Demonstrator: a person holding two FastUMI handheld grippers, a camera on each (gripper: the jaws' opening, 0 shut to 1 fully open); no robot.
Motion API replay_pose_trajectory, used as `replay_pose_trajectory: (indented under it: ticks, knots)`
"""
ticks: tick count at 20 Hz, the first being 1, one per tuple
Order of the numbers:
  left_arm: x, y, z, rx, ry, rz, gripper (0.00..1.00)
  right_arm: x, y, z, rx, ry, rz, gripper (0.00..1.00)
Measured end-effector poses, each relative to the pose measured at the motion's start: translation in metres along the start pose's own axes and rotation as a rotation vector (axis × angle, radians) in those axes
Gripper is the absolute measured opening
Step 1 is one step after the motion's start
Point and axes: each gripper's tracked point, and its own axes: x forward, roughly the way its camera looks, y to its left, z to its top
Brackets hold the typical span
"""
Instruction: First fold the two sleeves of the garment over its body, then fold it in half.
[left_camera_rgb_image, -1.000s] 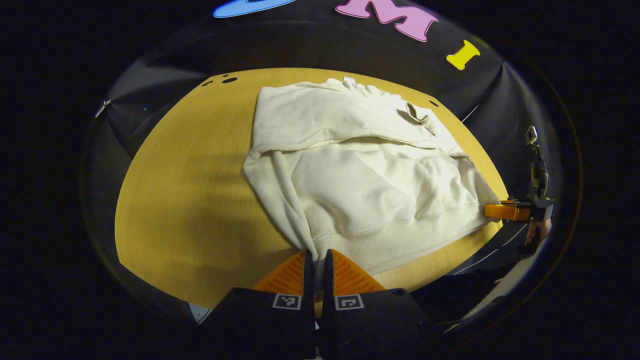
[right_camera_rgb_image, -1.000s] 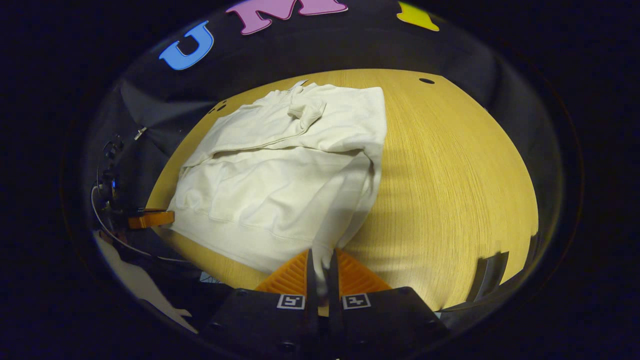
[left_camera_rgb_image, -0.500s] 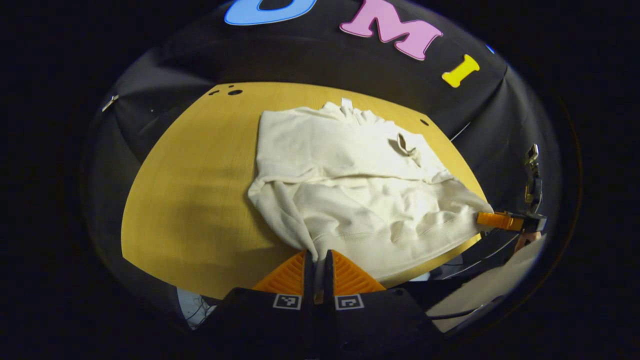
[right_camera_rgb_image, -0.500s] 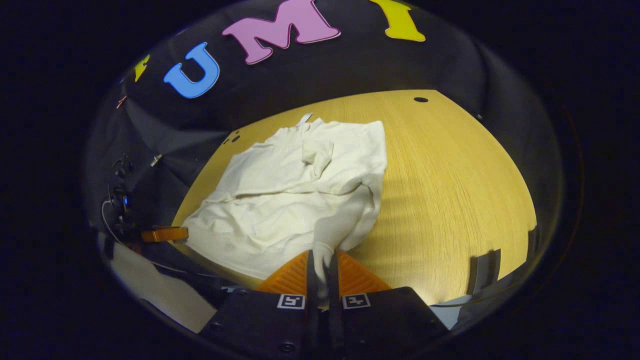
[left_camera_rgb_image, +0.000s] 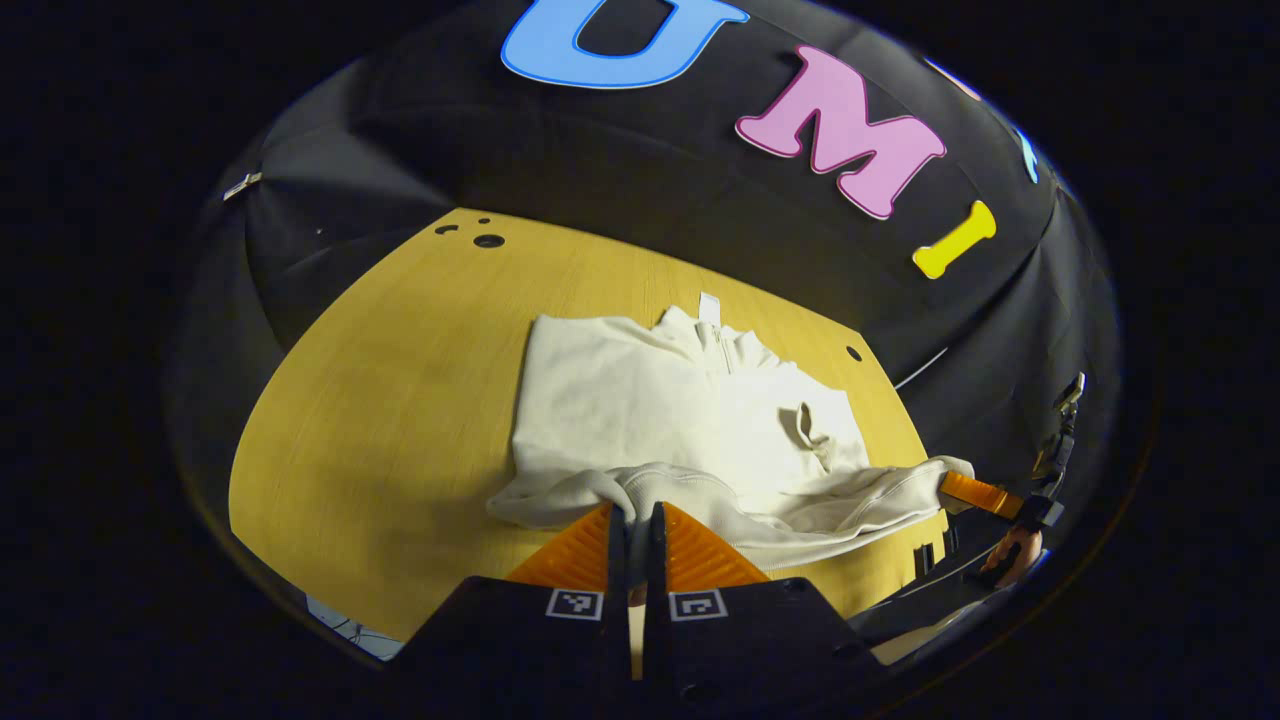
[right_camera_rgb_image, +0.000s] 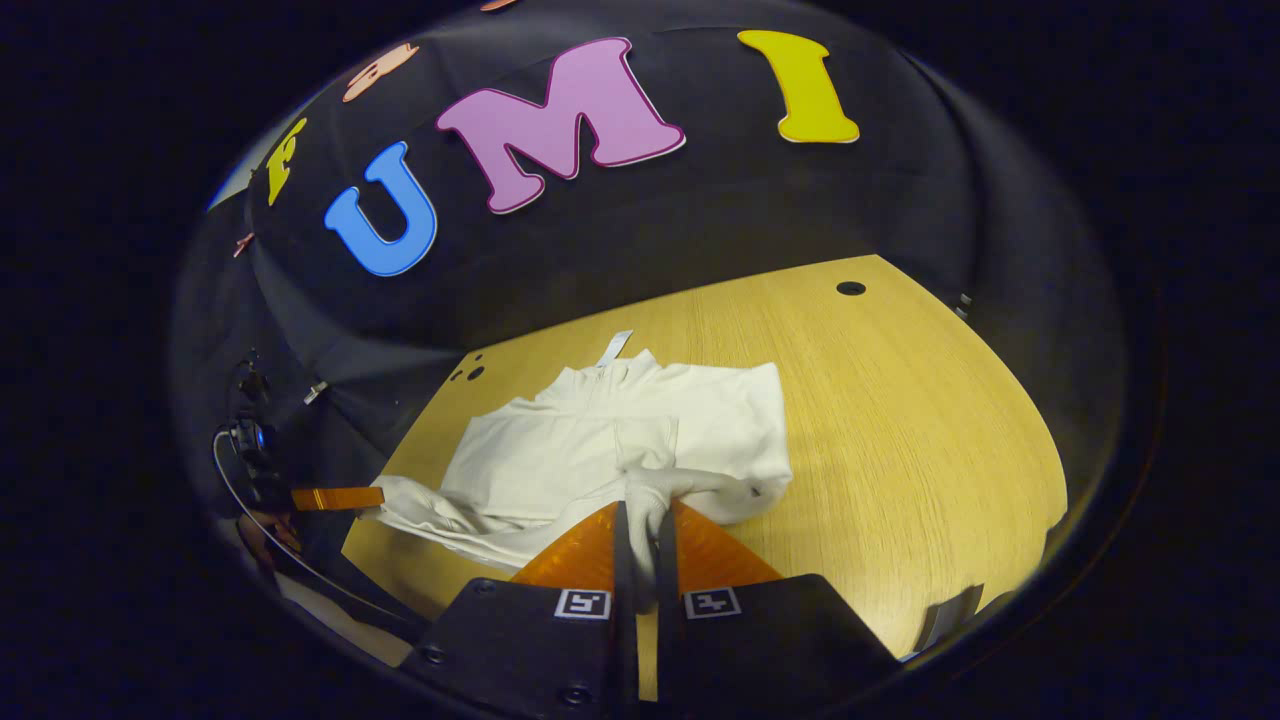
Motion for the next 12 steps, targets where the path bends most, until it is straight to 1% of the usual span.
replay_pose_trajectory:
  ticks: [5,7,12]
  knots:
    - [0.026,0.000,0.046,0.017,-0.063,0.000,0.10,0.038,-0.001,0.039,-0.003,-0.056,-0.006,0.12]
    - [0.036,0.000,0.063,0.001,-0.085,0.000,0.10,0.053,-0.003,0.049,0.002,-0.070,-0.009,0.12]
    - [0.062,0.000,0.100,0.010,-0.123,0.005,0.10,0.084,-0.009,0.068,0.006,-0.092,-0.024,0.12]
